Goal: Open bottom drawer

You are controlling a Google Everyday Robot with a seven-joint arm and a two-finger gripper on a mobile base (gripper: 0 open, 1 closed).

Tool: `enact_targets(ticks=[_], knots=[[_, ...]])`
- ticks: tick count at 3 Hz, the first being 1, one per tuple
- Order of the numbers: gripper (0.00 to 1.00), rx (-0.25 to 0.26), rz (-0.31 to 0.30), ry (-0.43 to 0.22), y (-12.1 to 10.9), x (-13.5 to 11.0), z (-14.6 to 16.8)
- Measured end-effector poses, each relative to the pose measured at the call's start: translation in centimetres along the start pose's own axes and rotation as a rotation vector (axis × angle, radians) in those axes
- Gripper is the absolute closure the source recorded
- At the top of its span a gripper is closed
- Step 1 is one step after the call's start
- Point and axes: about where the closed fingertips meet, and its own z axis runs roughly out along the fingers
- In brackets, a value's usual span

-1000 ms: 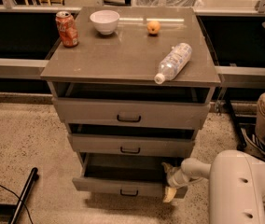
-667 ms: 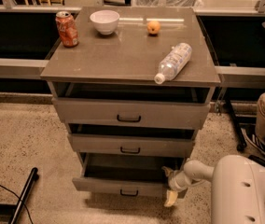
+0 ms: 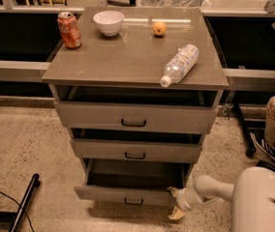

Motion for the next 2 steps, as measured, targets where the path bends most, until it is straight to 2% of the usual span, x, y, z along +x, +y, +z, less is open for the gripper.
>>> enact_targets(ticks=[1,2], knots=[[0.60,-0.022,-0.024,0.029,2.2,-0.5,0.1],[0.60,-0.036,-0.044,0.050,3.4,-0.8,0.2]])
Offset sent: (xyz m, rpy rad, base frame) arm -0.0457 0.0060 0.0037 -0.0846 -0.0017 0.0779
